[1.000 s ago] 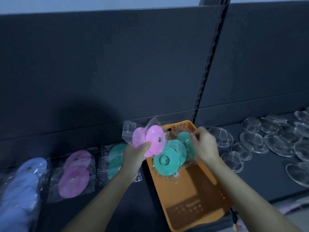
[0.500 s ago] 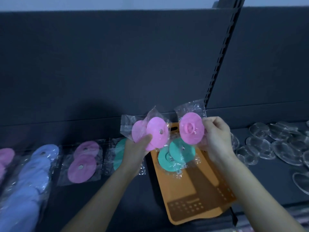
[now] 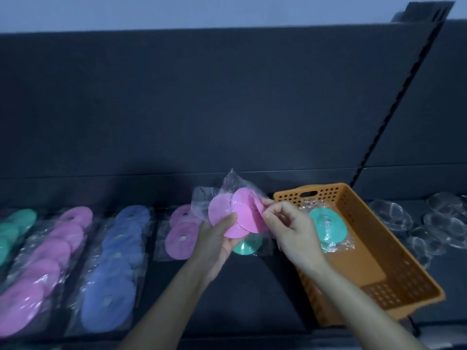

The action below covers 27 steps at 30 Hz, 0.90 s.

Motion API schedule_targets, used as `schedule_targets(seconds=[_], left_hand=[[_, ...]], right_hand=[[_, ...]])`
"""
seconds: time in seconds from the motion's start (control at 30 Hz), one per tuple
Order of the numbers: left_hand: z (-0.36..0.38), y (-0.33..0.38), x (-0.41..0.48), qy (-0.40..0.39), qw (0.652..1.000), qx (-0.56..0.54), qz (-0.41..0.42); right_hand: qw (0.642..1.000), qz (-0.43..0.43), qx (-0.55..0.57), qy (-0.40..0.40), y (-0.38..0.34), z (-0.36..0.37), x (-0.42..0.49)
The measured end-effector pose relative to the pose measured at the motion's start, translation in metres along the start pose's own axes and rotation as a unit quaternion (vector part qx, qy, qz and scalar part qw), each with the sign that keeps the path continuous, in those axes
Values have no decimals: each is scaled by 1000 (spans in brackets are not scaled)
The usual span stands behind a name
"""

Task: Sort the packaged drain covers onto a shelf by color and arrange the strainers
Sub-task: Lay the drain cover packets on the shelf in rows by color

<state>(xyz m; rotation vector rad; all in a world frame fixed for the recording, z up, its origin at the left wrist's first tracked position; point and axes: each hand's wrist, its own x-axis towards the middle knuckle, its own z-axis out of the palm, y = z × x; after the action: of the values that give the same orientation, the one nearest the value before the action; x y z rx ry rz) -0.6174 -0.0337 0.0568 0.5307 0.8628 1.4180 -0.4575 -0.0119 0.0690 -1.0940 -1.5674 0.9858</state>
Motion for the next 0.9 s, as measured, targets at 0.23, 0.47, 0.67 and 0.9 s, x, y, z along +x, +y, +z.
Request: schedule_targets(seconds=[0.23, 0.47, 0.67, 0.9], left_hand=[[-60, -3, -20, 44, 998, -15, -46], [-91, -14, -30, 49, 991, 50, -117], [-114, 1, -25, 105, 986, 93, -87], [-134, 10, -23, 167, 912, 365, -83]], right_hand=[[993, 17, -90, -72, 21, 57, -22], [953, -43, -255, -160, 39, 66, -39], [904, -74, -352, -230, 50, 63, -43], [911, -16, -352, -214, 60, 66, -35]])
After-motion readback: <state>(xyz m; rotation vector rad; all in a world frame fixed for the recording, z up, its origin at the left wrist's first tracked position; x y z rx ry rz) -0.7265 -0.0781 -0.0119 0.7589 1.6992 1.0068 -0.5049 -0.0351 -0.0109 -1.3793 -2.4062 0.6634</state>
